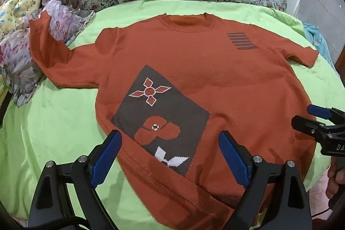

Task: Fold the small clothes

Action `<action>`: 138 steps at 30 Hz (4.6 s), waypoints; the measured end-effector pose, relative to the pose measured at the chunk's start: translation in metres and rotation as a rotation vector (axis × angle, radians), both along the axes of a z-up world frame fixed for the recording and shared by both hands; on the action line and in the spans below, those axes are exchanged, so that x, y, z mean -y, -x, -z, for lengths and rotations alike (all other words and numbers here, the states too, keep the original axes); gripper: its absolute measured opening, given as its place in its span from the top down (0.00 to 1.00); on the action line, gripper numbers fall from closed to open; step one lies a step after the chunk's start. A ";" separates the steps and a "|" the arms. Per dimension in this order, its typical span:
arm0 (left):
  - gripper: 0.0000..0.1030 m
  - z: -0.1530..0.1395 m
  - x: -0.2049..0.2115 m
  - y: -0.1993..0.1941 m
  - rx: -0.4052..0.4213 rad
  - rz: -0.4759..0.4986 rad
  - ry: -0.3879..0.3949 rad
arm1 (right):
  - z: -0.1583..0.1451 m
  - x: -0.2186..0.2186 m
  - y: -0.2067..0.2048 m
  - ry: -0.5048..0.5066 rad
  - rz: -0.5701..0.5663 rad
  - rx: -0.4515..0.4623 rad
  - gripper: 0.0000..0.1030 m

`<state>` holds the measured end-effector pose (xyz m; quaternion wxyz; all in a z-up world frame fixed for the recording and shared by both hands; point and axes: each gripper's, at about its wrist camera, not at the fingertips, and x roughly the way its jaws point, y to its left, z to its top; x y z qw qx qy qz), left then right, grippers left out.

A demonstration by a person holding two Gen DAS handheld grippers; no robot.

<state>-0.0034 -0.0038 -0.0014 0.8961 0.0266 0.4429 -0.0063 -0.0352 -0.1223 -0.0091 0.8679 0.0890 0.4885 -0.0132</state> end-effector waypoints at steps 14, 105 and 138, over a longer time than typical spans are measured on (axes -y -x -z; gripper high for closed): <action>0.11 0.000 0.004 -0.007 -0.053 -0.009 0.015 | 0.017 -0.006 -0.002 0.014 -0.016 -0.035 0.06; 0.11 0.029 0.017 -0.229 -0.159 -0.124 0.070 | -0.035 0.399 -0.067 -0.216 0.726 0.172 0.94; 0.11 0.016 -0.050 -0.181 -0.144 -0.147 0.249 | 0.022 0.026 -0.247 -0.579 -0.047 -0.066 0.54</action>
